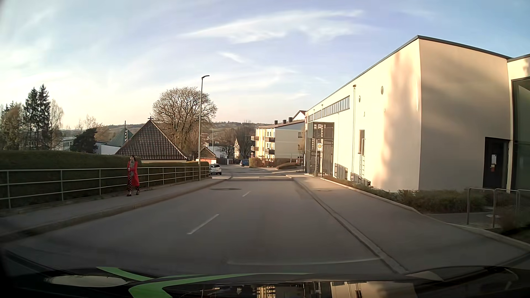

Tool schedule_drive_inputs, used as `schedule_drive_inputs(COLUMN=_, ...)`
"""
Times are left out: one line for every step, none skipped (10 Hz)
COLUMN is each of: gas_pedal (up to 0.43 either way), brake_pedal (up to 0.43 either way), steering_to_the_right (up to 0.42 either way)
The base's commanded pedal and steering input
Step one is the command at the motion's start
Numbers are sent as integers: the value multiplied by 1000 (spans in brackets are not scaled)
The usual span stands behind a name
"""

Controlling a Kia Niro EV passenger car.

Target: Follow the waypoints while adhering to traffic rules and regulations

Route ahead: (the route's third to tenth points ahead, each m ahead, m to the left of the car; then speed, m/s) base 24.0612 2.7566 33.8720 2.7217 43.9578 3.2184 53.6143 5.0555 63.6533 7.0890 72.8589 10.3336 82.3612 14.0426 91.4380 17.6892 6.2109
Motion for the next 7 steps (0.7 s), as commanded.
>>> schedule_drive_inputs(gas_pedal=20, brake_pedal=0, steering_to_the_right=18)
schedule_drive_inputs(gas_pedal=20, brake_pedal=0, steering_to_the_right=12)
schedule_drive_inputs(gas_pedal=20, brake_pedal=0, steering_to_the_right=7)
schedule_drive_inputs(gas_pedal=20, brake_pedal=0, steering_to_the_right=5)
schedule_drive_inputs(gas_pedal=20, brake_pedal=0, steering_to_the_right=1)
schedule_drive_inputs(gas_pedal=20, brake_pedal=0, steering_to_the_right=1)
schedule_drive_inputs(gas_pedal=8, brake_pedal=0, steering_to_the_right=1)
